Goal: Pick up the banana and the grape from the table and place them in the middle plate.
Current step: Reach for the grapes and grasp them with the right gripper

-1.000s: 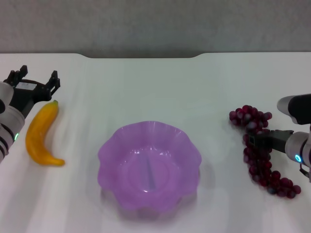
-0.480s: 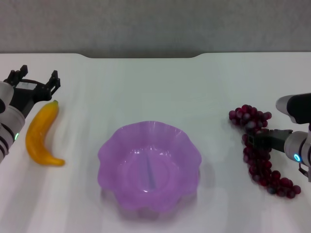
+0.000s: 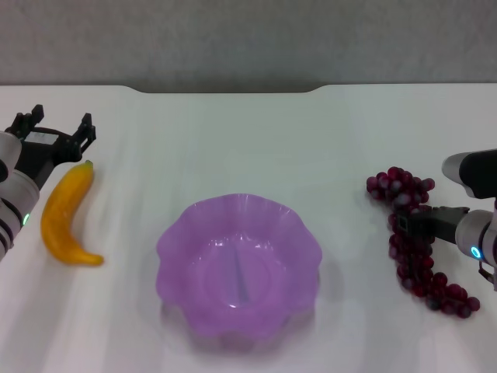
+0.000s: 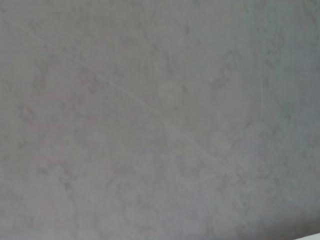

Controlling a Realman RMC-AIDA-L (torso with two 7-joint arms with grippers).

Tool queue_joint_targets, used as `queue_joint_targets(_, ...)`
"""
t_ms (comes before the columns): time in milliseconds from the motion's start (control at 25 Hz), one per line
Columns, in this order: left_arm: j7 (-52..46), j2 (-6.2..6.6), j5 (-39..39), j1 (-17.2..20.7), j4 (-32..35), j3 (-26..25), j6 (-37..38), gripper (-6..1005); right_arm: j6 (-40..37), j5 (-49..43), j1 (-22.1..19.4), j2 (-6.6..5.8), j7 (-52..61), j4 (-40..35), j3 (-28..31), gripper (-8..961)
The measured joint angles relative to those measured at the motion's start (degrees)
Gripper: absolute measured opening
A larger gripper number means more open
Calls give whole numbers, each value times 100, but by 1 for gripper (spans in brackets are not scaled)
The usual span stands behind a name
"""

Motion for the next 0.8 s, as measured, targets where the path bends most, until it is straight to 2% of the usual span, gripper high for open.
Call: queue_joint_targets(800,0,0,0,5,19,0,5,819,-158,0,3,10,8,-5,-208,410)
